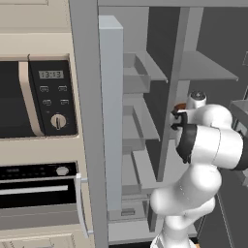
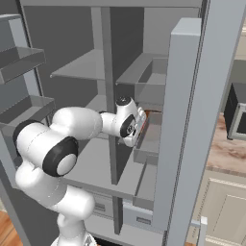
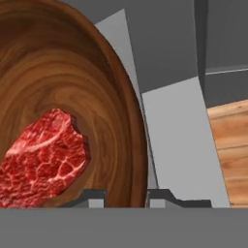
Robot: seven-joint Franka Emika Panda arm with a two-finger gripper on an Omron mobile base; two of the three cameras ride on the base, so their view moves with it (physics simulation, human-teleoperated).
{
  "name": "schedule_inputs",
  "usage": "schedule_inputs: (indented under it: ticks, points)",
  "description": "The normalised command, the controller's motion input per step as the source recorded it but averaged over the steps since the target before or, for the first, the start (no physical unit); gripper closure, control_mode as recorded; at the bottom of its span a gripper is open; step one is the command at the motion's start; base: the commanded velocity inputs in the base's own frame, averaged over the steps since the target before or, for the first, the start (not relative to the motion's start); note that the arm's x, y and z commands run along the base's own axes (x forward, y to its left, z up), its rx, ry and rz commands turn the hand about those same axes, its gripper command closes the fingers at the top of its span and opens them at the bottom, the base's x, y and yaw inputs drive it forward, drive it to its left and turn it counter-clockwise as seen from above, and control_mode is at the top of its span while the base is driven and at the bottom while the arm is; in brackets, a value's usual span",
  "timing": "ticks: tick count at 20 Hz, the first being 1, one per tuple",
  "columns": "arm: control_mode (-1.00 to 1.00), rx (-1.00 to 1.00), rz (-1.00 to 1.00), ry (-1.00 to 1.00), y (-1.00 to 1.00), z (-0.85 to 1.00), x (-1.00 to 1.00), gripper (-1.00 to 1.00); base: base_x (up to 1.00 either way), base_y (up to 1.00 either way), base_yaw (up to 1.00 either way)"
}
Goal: Place one of the steaks on the plate and the other in the bowl. Then place the bowl in the fridge.
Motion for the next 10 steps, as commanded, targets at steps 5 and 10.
schedule_inputs:
  ticks: [5,10]
  points:
    - [-1.0,-0.01,0.07,0.0,-0.11,-0.35,0.28,1.0,0.0,0.0,0.0]
    - [-1.0,0.01,0.03,-0.03,-0.11,-0.02,0.03,1.0,0.0,0.0,0.0]
